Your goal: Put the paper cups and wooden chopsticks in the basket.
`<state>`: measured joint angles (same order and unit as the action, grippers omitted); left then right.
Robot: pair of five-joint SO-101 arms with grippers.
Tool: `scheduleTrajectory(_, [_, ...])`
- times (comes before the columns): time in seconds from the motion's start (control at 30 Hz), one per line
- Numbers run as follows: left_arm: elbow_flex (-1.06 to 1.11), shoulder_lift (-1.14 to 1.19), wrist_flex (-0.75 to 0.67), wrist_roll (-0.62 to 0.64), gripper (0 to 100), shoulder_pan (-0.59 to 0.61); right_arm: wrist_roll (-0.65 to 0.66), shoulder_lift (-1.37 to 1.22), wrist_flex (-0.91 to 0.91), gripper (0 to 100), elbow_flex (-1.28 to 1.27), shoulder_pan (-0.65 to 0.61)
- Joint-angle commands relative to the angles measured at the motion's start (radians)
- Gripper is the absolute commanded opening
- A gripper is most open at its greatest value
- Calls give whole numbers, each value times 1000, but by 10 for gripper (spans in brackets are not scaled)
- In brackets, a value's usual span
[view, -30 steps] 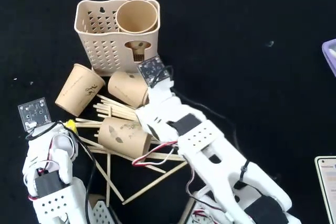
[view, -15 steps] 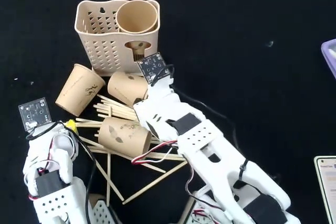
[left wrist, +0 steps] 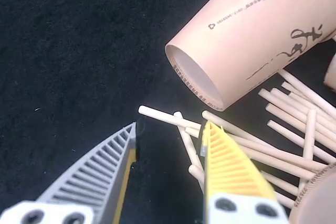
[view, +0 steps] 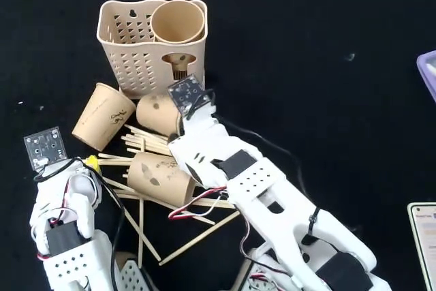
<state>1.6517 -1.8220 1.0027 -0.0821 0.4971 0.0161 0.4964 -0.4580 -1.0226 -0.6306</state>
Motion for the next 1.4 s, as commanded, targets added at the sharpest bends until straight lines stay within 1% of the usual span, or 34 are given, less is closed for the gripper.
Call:
scheduleTrajectory(0.0, [-13,-2,-20,3,199,-10,71,12,-2,11,-5,-5])
scheduleTrajectory(0.1, [-13,-2,-20,3,199,-10,112,65,-64,11,-22,-5])
scheduleTrajectory(0.2, [-13,-2,-20,3,199,-10,176,191,-216,11,-22,0])
scheduleTrajectory(0.27, [-13,-2,-20,3,199,-10,238,308,-321,11,-15,35])
scheduleTrajectory(0.33, [-13,-2,-20,3,199,-10,304,438,-419,11,1,110])
scheduleTrajectory(0.43, [-13,-2,-20,3,199,-10,414,630,-545,11,41,264])
scheduleTrajectory(0.57, [-13,-2,-20,3,199,-10,559,806,-694,11,91,460])
scheduleTrajectory(0.63, [-13,-2,-20,3,199,-10,628,826,-730,11,91,560])
scheduleTrajectory(0.7, [-13,-2,-20,3,199,-10,667,799,-744,11,74,652])
scheduleTrajectory(0.77, [-13,-2,-20,3,199,-10,690,737,-770,11,76,741])
scheduleTrajectory(0.87, [-13,-2,-20,3,199,-10,692,616,-848,11,147,821])
scheduleTrajectory(1.0, [-13,-2,-20,3,199,-12,692,449,-1056,11,337,829])
scheduleTrajectory(1.07, [-13,-2,-20,3,199,-12,692,375,-1120,11,426,829])
scheduleTrajectory(1.17, [-13,-2,-20,3,199,-12,694,286,-1131,14,490,827])
scheduleTrajectory(1.23, [-13,-2,-20,3,199,-12,692,239,-1129,31,490,796])
scheduleTrajectory(1.3, [-13,-2,-20,3,199,-12,686,203,-1131,65,467,752])
scheduleTrajectory(1.37, [-13,-2,-20,3,199,-12,686,177,-1129,120,443,709])
